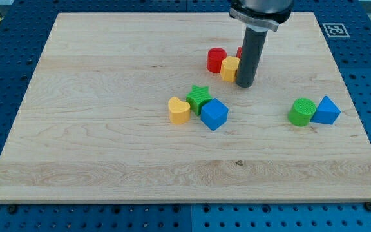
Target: Place the green star below the blue cube
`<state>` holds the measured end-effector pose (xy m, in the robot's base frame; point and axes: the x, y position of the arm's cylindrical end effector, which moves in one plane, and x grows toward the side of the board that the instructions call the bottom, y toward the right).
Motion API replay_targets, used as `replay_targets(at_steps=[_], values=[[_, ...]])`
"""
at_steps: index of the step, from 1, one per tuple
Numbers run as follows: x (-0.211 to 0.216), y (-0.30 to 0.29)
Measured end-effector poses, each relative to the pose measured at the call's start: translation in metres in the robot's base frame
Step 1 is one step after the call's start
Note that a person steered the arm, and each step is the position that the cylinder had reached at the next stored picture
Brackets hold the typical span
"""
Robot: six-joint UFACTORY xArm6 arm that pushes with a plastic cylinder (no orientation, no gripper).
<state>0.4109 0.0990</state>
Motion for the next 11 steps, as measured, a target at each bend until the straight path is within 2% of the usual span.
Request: replay_targets(at_steps=[1,2,4,5,6,7,9,11], values=[[-0.007,-0.044],[-0.021,-0.065],[0.010,-0.098],[0.045,-0.098],[0.047,-0.098],[0.077,-0.105],[0.126,-0.082],[0.137,-0.024]])
